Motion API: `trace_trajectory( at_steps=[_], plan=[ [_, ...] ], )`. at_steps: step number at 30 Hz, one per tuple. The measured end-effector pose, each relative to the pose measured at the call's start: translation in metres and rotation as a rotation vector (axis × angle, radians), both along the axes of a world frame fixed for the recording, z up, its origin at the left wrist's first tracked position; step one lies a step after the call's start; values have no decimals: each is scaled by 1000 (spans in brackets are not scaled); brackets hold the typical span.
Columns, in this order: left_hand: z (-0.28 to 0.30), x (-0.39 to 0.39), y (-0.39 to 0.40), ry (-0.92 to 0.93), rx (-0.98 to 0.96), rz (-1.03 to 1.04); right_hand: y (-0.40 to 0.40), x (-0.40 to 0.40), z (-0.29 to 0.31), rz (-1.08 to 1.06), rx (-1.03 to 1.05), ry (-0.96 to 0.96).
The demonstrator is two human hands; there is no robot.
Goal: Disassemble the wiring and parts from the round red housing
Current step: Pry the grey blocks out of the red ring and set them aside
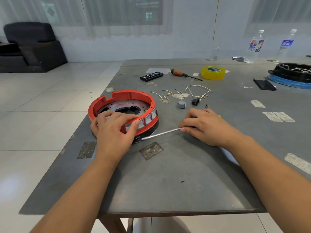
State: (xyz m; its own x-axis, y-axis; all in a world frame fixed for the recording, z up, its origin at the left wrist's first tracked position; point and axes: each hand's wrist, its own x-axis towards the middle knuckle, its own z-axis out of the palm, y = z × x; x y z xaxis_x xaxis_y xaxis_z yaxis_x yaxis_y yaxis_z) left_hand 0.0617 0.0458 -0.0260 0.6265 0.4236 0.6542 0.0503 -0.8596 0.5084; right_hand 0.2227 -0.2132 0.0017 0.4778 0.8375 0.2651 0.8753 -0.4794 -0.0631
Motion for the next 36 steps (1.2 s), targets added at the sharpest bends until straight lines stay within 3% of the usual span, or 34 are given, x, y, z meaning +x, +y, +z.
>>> trace_trajectory(
  at_steps=[4,14,23,36],
  plan=[
    [-1,2,1,-24,-17,-6,-5,3,3,-53,60,11],
    [-2,7,5,0,-25,7,-7,0,2,-177,85,-214],
    [-2,7,4,-63,-17,0,-3,-3,1,-201,86,-295],
    [-1,5,3,-60,-74,-48,11,27,1,-139,-55,-207]
  ],
)
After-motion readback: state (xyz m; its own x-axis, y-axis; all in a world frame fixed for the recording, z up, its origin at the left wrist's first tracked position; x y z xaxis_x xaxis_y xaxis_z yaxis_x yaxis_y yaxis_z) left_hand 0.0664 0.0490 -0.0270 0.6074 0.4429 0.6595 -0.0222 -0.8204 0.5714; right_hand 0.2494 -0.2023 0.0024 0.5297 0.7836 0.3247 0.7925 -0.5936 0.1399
